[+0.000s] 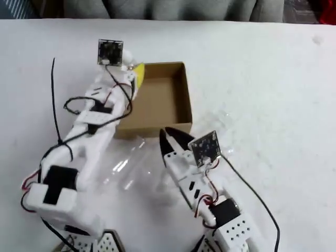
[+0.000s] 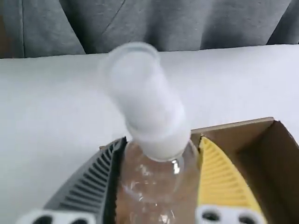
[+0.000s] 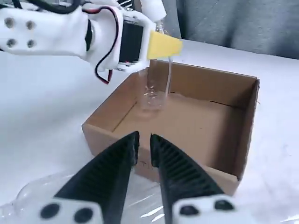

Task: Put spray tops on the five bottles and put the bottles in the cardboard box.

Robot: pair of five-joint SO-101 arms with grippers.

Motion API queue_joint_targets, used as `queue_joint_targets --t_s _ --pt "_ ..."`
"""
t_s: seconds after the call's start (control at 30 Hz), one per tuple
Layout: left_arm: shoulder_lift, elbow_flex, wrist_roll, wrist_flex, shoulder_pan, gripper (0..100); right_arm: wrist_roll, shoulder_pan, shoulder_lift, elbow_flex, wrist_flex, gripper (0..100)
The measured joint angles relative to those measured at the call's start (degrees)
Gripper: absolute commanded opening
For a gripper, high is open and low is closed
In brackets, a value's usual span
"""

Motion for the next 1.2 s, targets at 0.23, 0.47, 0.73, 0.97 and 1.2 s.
queue_joint_targets --t_s 0.23,0.47,0.73,0.97,1.2 --pt "5.89 -3.78 0.00 0.00 -1.32 2 0.00 0.00 0.00 0.00 0.00 1.5" --pt "9.76 -7.47 0.26 -0.88 -1.85 2 0.00 0.00 0.00 0.00 0.00 1.5" --pt "13.36 -7.65 0.18 -8.62 -1.85 2 0.00 0.00 0.00 0.00 0.00 1.5" --pt "13.71 -7.65 0.26 -9.05 -1.85 2 0.00 0.00 0.00 0.00 0.00 1.5" --pt "13.80 -10.99 4.57 -3.25 -2.46 2 1.32 0.00 0.00 0.00 0.00 1.5"
